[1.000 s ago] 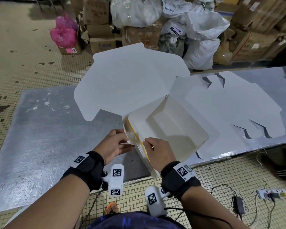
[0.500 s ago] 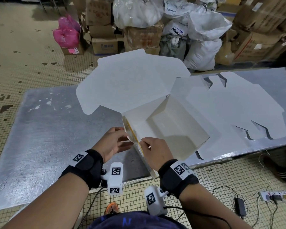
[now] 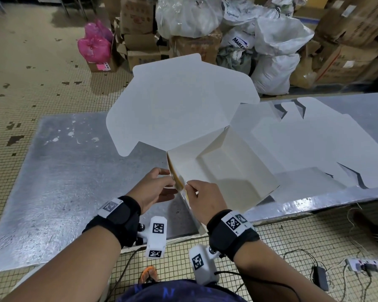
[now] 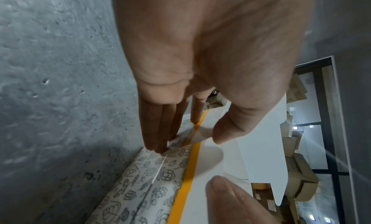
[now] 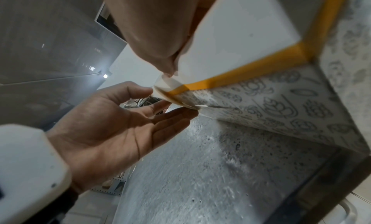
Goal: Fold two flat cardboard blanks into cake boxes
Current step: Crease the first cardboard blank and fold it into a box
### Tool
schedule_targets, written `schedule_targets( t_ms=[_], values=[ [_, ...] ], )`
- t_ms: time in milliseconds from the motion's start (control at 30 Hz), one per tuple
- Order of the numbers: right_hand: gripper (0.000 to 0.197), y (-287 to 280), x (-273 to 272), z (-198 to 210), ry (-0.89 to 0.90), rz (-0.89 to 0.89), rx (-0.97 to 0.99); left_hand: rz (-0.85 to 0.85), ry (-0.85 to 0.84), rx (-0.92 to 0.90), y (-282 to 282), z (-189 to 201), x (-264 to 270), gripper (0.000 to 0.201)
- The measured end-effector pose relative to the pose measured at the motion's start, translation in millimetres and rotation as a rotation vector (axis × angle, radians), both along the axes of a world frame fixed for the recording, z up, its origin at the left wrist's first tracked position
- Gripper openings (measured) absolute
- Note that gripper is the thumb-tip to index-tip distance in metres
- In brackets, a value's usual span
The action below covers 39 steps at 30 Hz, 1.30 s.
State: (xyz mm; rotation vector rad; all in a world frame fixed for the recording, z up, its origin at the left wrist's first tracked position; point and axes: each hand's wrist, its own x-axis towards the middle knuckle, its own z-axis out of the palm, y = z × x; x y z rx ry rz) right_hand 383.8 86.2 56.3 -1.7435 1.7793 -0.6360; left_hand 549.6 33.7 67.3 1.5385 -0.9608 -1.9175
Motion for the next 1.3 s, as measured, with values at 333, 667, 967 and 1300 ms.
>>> schedule_targets(
  t_ms=[333, 667, 967, 1300],
  values=[
    [0.034, 0.0, -0.1, 0.2, 0.007, 0.014, 0.02, 0.103, 0.116, 0.041, -5.8, 2.2, 8.8, 0.017],
    [0.037, -8.3, 6.5, 6.3, 0.036, 0.023, 0.05, 0.011, 0.002, -0.007, -4.1, 2.3, 2.6, 0.032],
    [0.038, -13.3, 4.7, 7.6, 0.002, -0.043, 0.099, 0.04, 0.03, 0.029, -7.5, 2.4, 2.9, 0.056],
    [0.019, -17.4, 2.4, 10.8, -0.147, -0.093, 0.222, 0.139, 0.174, 0.098, -12.8, 1.5, 3.8, 0.034]
  ],
)
